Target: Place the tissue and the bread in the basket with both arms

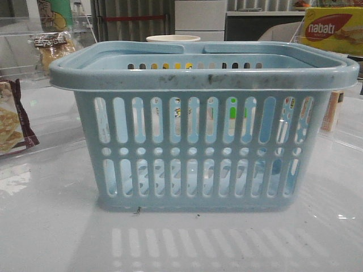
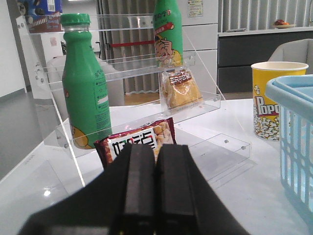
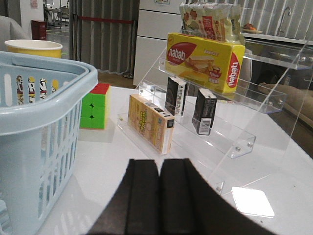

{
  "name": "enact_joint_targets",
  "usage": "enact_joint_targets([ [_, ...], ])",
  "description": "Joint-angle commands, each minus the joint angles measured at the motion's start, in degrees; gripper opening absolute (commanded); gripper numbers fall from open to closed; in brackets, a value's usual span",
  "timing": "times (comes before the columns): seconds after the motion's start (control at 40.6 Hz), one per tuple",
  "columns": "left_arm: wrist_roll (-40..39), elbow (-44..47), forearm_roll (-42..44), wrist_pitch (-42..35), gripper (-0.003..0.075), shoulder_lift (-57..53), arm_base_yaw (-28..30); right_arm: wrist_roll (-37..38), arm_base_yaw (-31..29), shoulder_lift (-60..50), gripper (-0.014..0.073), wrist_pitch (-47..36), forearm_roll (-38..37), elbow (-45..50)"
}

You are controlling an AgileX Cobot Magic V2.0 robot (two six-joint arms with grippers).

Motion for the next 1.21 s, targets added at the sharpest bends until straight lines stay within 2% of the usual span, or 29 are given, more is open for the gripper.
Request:
enact_joint_targets([
  [0.0, -0.29, -0.09, -0.27, -4.98, 0.0090, -0.84, -0.13, -0.10, -0.26, -0.94, 0.0056, -5.05, -0.15, 0.08],
  [0.836, -0.29, -0.09, -0.27, -4.98, 0.0090, -0.84, -0.13, -0.10, -0.26, -0.94, 0.0056, -5.29, -0.15, 0.08],
  [0.959, -0.29, -0.33, -0.72, -8.42, 0.0090, -0.84, -0.13, -0.10, -0.26, -0.94, 0.0056, -7.52, -0.15, -0.20],
  [1.058, -0.29, -2.90, -2.40, -9.36, 0.0090, -0.84, -0.24, -0.10, -0.19, -0.94, 0.0056, -6.66, 0.95, -3.03],
  [1.181, -0.29, -9.48, -2.40, -6.51, 0.0090, -0.84, -0.24, -0.10, -0.19, -0.94, 0.0056, -0.92, 1.22, -11.00],
])
